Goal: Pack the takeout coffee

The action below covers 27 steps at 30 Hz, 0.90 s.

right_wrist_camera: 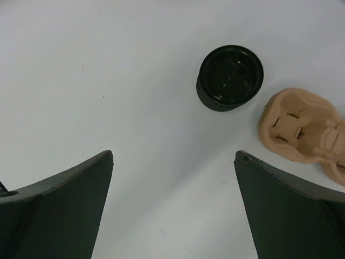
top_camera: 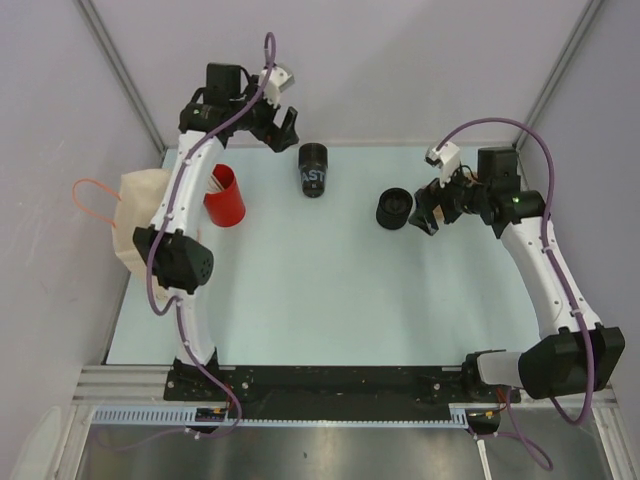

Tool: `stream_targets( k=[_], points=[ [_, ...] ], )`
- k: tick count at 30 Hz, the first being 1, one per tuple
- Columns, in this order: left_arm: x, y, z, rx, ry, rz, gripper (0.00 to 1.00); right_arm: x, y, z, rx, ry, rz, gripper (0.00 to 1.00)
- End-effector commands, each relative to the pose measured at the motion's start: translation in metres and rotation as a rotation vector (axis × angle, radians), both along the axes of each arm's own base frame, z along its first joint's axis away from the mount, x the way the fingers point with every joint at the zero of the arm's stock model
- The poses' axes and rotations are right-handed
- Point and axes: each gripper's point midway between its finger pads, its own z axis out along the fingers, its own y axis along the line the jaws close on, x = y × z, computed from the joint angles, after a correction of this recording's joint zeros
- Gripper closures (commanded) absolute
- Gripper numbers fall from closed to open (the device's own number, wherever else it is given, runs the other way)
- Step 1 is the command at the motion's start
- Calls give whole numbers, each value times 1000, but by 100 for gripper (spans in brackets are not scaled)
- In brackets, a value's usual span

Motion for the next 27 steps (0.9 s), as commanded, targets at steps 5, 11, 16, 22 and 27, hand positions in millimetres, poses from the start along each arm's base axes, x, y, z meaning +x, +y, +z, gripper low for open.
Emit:
stream_targets(
  k=[5,11,16,22,27],
  points=[
    [67,-15,-4,-96,-114,98,1,-7,-4,-4,7,7,25,0],
    [124,-2,-43,-139,-142,354,1,-2,-10,-10,4,22,-2,0],
    [154,-8,-70,-159,-179,479,1,0,-13,-14,2,27,-14,0],
    [170,-27,-111,-43,-250,552,0,-1,-15,-16,5,26,-22,0],
    [178,-29,-124,39,-314,618,0,-6,-17,-11,17,1,-25,0]
  ],
)
